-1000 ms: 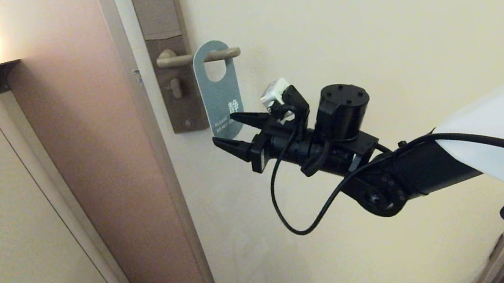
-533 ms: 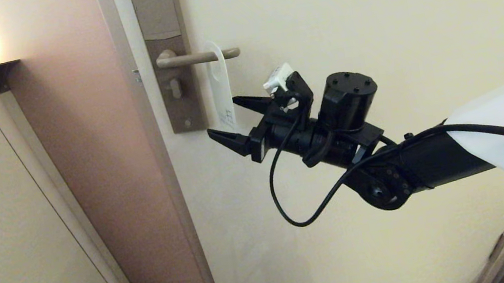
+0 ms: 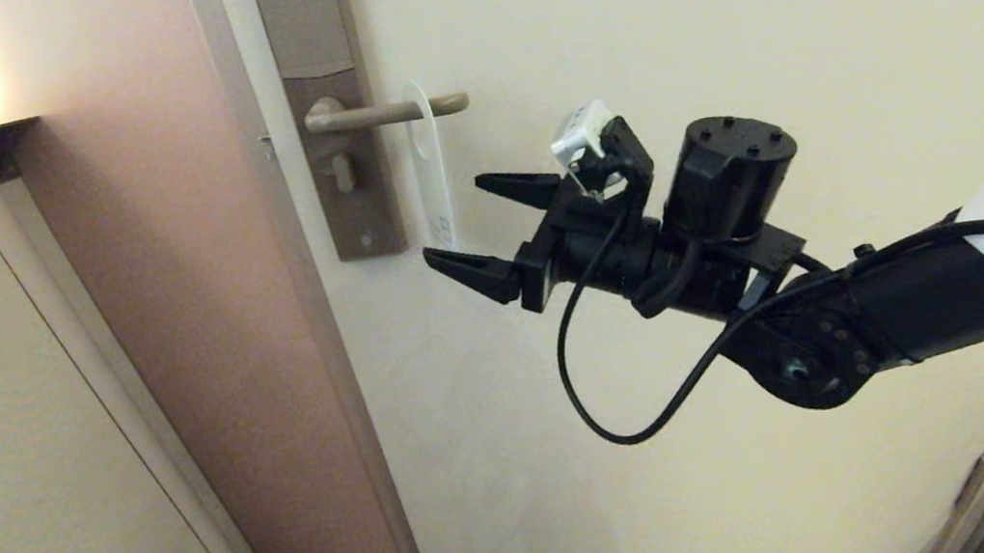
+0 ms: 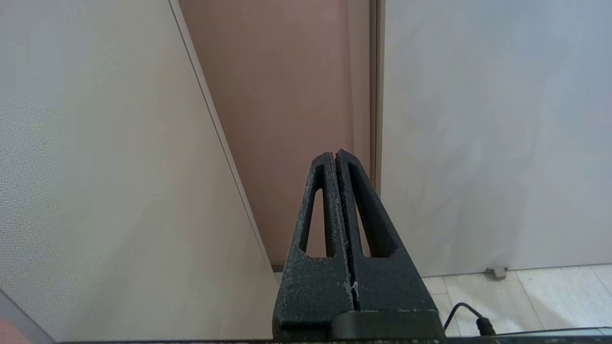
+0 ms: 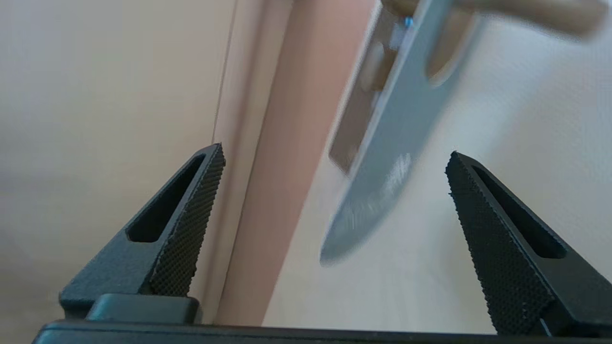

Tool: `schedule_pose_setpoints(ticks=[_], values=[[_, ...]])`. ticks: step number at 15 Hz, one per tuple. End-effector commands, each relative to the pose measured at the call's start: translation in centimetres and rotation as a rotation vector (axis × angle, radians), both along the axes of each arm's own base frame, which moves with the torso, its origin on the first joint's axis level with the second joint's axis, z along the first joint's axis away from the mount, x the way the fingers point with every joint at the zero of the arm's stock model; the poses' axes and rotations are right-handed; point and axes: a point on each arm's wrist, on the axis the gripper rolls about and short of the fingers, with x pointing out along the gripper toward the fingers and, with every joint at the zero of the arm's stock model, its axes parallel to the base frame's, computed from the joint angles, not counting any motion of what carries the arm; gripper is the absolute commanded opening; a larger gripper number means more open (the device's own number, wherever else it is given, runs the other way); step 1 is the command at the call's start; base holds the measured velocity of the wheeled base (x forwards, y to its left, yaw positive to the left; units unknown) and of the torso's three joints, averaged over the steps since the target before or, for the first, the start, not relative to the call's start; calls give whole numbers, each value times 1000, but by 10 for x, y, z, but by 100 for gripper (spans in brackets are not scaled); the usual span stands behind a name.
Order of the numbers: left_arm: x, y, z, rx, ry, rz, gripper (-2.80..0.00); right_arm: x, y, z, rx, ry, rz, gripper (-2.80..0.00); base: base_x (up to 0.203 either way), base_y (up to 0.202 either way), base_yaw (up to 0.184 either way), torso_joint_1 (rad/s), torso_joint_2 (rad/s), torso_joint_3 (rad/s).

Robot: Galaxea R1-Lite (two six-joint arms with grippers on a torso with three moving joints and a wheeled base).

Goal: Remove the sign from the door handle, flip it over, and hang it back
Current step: Hang the sign back with the other side facing out

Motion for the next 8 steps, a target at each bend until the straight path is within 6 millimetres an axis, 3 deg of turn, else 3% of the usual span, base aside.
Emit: schedule_pose_setpoints(ticks=[1, 4, 5, 8], values=[[0, 0, 0, 0, 2, 0, -280, -8, -12, 3, -5, 4, -10, 0, 0, 0, 0, 0, 0, 0], [0, 0, 0, 0, 2, 0, -280, -11, -21, 0, -15, 16, -26, 0, 0, 0, 0, 0, 0, 0], [0, 0, 0, 0, 2, 0, -280, -10, -22, 0, -16, 19, -32, -280, 0, 0, 0, 0, 0, 0], [0, 0, 0, 0, 2, 0, -280, -10, -22, -2, -20, 23, -33, -280, 0, 0, 0, 0, 0, 0]])
